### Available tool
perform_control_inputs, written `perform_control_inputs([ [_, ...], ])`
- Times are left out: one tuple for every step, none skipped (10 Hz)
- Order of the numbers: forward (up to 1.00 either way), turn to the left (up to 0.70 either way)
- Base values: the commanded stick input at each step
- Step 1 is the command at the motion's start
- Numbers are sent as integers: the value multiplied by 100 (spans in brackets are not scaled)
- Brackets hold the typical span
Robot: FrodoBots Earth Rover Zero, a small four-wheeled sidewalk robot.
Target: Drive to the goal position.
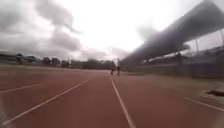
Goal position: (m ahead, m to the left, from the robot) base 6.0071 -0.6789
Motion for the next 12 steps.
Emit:
perform_control_inputs([
  [85, 0],
  [85, 0],
  [85, 0],
  [85, 16],
  [85, 34],
  [85, 21],
  [85, 8],
  [85, 0],
  [85, 0],
  [85, 0],
  [85, 0],
  [85, 0],
])
